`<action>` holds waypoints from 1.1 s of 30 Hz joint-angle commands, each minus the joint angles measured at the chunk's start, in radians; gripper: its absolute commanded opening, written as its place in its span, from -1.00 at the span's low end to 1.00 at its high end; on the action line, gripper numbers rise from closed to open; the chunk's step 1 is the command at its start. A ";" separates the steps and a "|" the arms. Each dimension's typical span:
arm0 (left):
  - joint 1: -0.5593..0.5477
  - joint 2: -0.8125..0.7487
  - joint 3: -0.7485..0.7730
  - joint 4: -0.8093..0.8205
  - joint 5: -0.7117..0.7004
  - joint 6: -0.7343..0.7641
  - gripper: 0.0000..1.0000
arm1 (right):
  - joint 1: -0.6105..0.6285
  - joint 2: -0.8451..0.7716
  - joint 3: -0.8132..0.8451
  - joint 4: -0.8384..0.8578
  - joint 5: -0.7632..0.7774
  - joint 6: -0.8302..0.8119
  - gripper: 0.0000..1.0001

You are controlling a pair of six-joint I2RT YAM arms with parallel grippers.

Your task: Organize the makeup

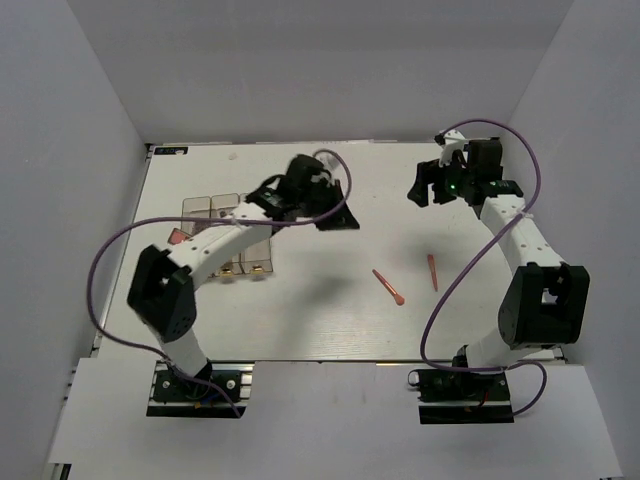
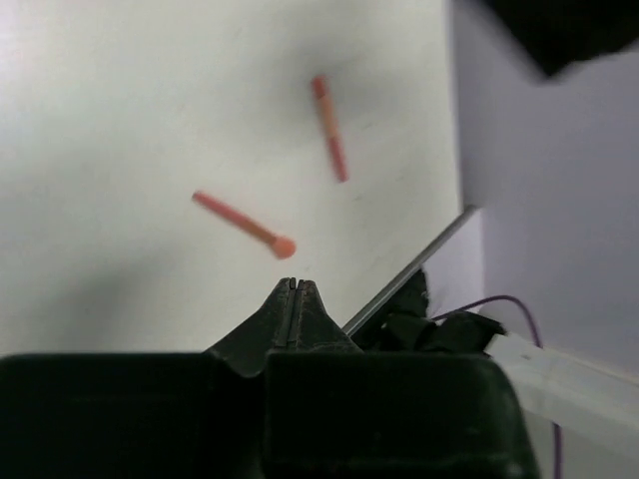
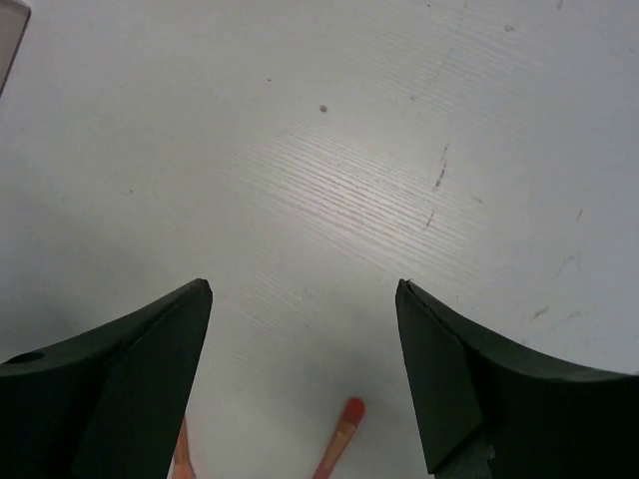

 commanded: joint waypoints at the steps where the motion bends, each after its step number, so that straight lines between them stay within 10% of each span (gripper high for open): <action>1: -0.063 0.104 0.023 -0.154 -0.120 -0.101 -1.00 | -0.037 -0.043 0.015 -0.098 -0.047 -0.023 0.64; 4: -0.120 0.205 0.081 -0.193 -0.172 -0.167 -0.98 | -0.059 -0.048 0.028 -0.170 -0.076 -0.047 0.59; 7: -0.163 0.299 0.153 -0.249 -0.206 -0.223 -0.26 | -0.062 -0.040 0.020 -0.218 -0.110 -0.040 0.37; 12: -0.203 0.440 0.310 -0.366 -0.234 -0.310 -0.02 | -0.131 -0.053 -0.040 -0.195 -0.133 -0.011 0.25; 33: -0.233 0.664 0.566 -0.598 -0.182 -0.626 0.08 | -0.218 -0.100 -0.167 -0.103 -0.193 0.046 0.20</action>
